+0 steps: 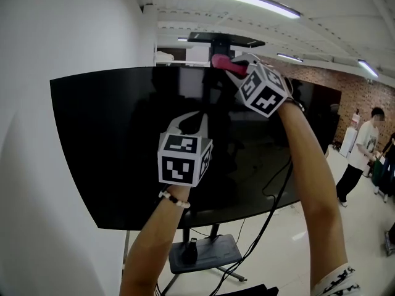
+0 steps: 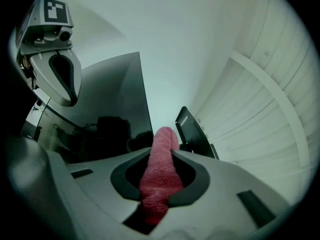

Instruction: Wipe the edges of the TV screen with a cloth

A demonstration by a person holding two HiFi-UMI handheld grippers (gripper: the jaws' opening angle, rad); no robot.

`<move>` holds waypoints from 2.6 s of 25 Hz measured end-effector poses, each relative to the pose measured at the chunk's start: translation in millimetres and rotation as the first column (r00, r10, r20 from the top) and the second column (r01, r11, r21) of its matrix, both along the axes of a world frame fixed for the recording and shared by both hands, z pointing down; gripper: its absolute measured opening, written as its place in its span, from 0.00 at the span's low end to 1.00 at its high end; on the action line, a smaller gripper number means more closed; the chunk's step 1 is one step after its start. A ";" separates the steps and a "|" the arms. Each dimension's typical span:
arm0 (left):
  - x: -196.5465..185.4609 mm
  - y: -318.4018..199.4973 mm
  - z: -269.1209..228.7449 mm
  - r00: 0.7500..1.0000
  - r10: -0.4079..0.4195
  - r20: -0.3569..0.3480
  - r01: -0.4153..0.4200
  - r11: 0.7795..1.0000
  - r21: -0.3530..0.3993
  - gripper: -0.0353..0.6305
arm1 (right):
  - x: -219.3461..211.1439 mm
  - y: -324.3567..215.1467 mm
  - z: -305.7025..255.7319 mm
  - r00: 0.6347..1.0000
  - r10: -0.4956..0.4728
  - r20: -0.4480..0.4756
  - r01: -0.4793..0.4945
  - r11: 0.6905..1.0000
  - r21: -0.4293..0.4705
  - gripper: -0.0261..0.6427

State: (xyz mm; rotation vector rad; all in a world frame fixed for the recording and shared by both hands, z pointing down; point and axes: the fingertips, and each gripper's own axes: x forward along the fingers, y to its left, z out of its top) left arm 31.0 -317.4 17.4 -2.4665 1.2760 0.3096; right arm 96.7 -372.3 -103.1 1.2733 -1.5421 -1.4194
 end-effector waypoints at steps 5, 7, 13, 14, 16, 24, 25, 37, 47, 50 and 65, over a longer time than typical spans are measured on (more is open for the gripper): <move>42.5 3.0 -0.2 1.000 0.019 0.005 -0.019 1.000 -0.012 0.03 | 50.5 -0.4 -1.0 1.000 0.031 0.000 -0.031 1.000 -0.005 0.14; 59.0 4.7 -3.0 1.000 0.029 0.008 -0.029 0.999 -0.017 0.03 | 65.3 -1.1 -2.3 0.999 0.039 0.000 -0.039 0.999 -0.008 0.14; 116.5 7.8 -9.8 0.996 0.093 -0.005 -0.093 0.995 -0.026 0.03 | 112.7 -2.8 -4.1 0.998 0.063 -0.004 -0.063 0.998 -0.009 0.15; 125.0 7.8 -10.6 0.994 0.105 -0.012 -0.105 0.994 -0.026 0.03 | 118.9 -2.5 -4.1 0.998 0.062 -0.005 -0.062 0.998 -0.010 0.15; 144.0 7.1 -12.5 0.992 0.126 -0.020 -0.127 0.992 -0.023 0.03 | 131.9 -1.0 -4.2 0.999 0.048 -0.004 -0.048 0.999 -0.013 0.14; 226.0 3.4 -17.8 0.963 0.265 -0.047 -0.264 0.964 0.038 0.03 | 203.9 5.2 -8.5 0.999 0.036 -0.034 -0.036 0.999 -0.007 0.14; 237.9 0.3 -17.8 0.957 0.288 -0.048 -0.286 0.958 0.036 0.03 | 214.0 3.4 -9.0 0.998 0.046 -0.041 -0.046 0.999 -0.005 0.14; 369.0 1.5 -28.4 0.920 0.387 -0.064 -0.384 0.921 0.058 0.03 | 349.9 2.5 -10.2 0.995 0.086 -0.046 -0.083 0.995 0.057 0.14; 484.5 -9.8 -13.8 0.929 0.357 -0.093 -0.358 0.934 0.007 0.03 | 478.5 -2.7 -11.6 0.994 0.093 -0.056 -0.090 0.995 0.049 0.14; 512.5 -11.0 -5.6 0.933 0.348 -0.090 -0.350 0.937 -0.007 0.03 | 519.2 -4.4 -12.6 0.995 0.101 -0.026 -0.100 0.994 0.043 0.14; 592.9 -11.1 23.3 0.938 0.341 -0.055 -0.345 0.936 -0.075 0.03 | 663.0 -0.4 -2.2 0.924 0.141 0.356 -0.156 0.988 0.014 0.14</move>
